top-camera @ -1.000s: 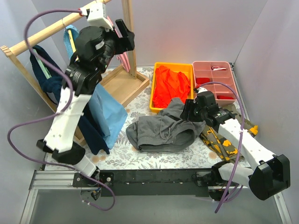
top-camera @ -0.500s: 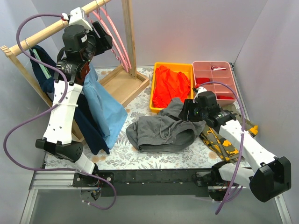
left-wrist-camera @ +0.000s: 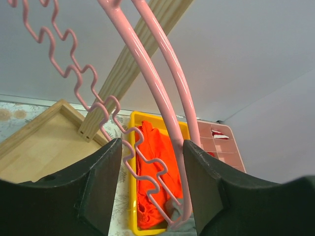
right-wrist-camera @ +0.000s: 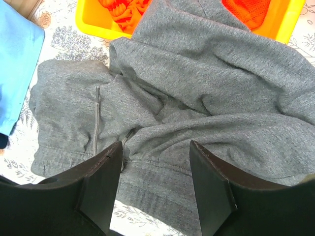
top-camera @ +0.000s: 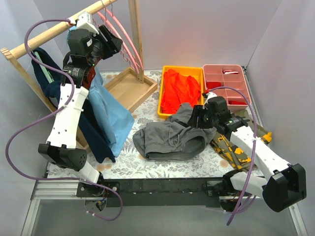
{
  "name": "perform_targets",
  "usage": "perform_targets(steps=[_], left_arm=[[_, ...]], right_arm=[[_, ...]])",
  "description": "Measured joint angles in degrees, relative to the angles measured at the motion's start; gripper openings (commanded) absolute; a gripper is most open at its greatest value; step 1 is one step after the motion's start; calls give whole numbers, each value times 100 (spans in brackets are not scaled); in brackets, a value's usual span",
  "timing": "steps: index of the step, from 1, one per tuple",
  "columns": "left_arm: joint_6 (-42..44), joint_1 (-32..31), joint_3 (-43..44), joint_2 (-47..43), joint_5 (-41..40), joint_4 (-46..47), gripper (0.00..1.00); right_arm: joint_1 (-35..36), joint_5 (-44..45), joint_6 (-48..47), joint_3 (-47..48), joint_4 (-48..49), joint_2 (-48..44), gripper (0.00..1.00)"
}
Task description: Place the shorts on the hanger
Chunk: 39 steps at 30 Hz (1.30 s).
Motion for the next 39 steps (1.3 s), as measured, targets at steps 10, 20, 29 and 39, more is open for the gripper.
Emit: perform_targets(steps=[10,20,29,39], left_arm=[[-234,0,-304,-50,184,459,49],[-616,0,-654,-9,498,1178,47],[-785,0,-970,-42,625,1440,46],[-1021,0,-1019,-269,785,1633,47]], right_arm=[[0,-17,0,-9,35,0,64],[0,-17,-7,-13,61,0,64],[0,-17,-22,-13,59,0,64],[0,-17,-24,-13,59,0,64]])
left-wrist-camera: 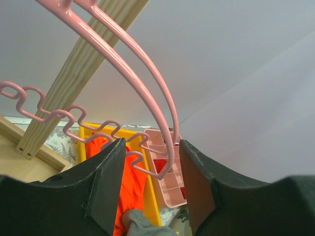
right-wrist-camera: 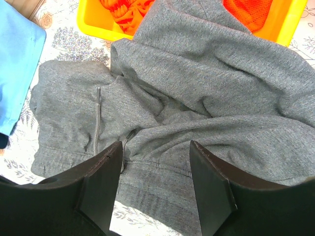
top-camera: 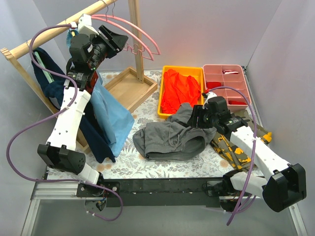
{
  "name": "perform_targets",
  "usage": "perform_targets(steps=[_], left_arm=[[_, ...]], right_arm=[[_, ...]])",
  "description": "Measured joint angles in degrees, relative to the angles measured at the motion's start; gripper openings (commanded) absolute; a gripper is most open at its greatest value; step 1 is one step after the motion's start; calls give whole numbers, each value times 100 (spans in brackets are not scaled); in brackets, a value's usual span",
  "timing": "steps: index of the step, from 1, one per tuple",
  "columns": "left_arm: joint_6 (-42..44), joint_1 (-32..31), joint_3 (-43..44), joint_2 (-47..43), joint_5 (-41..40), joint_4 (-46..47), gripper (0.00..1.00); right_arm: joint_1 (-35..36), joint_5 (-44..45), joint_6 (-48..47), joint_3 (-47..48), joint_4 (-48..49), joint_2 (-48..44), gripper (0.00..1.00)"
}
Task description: Place the shorts on the hanger
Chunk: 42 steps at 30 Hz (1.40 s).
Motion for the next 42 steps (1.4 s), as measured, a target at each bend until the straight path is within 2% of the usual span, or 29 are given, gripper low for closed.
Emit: perform_targets(steps=[11,24,34,38,39,42], left_arm=[[-455,0,122,214,-304,356,47],[-522,-179,404,612,-586,772,45],[-590,-299,249,791,-1016,813,38],[-579,-306,236,925,-1137,855,26],[-564,-310,236,942,-1154,852,19],[-542,-332,236,962,-1161,883,10]], right_arm=[[0,0,-17,0,-2,0,64],[0,0,-20,0,-4,0,64],[0,-2,-22,0,-4,0,64],[0,-2,-24,0,-4,0,64],[0,-2,-28,0,-4,0,64],[0,-2,-46,0,-4,0,64]])
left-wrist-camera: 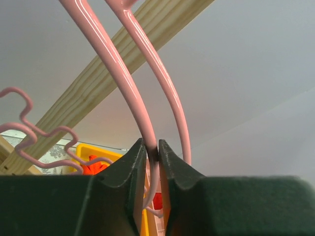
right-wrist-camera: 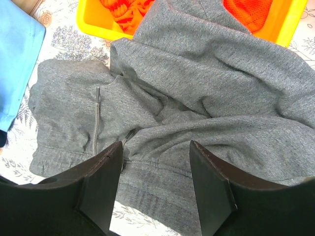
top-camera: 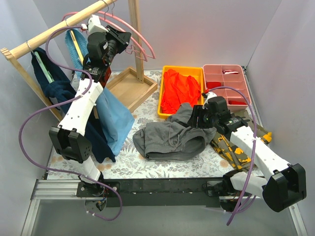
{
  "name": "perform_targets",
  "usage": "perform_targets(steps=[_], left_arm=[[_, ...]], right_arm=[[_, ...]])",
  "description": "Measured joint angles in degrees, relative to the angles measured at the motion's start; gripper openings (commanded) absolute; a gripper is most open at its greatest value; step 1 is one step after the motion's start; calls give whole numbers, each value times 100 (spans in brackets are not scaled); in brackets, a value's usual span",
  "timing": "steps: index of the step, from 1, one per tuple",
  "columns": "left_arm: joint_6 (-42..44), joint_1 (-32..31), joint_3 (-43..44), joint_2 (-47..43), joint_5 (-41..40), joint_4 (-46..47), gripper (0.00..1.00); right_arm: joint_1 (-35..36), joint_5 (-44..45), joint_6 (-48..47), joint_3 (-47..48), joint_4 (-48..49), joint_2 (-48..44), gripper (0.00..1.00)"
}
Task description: Place the shorts on the hanger
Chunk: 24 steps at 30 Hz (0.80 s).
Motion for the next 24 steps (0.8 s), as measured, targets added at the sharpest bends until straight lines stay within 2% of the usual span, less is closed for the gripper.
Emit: perform_targets(steps=[7,16,24], left_arm=[[17,-24,-50,-4,264,2,0],[-118,17,-188,-188,708,72,0],[-321,52,551,173,1460,-334,0]], right_arm=[[0,0,-42,0,2,0,64],[0,0,-57,0,4,0,64],[0,2,-68,0,2,-7,64]])
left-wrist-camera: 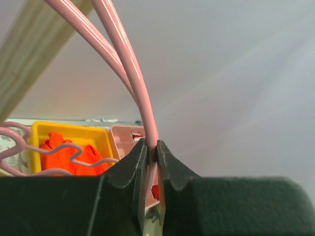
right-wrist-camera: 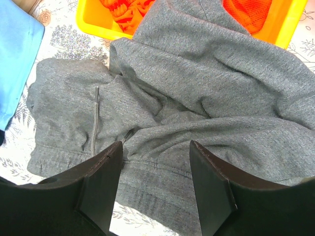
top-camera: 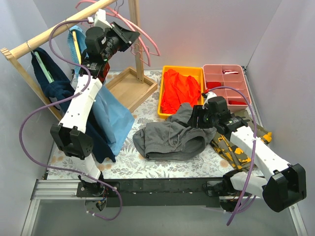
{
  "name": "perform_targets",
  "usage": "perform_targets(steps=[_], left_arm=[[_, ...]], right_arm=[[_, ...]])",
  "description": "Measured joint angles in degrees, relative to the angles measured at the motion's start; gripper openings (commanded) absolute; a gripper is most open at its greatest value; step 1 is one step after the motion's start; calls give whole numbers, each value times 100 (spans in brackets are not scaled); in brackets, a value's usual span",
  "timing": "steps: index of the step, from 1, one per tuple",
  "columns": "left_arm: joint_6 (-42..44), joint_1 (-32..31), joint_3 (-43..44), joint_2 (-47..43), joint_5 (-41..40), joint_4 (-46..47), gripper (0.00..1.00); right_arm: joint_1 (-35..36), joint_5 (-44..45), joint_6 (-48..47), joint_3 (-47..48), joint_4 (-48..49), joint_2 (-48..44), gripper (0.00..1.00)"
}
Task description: Place the shorts on the hanger
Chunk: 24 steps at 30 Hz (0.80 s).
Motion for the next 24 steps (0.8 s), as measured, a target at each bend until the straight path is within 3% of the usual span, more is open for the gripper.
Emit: perform_targets(steps=[13,24], left_arm=[[94,-114,1134,1069,1329,-601,0],[240,-114,376,474,1176,-774,0]], right_arm=[[0,2,-33,0,-4,0,64],[0,2,-72,0,-7,0,64]])
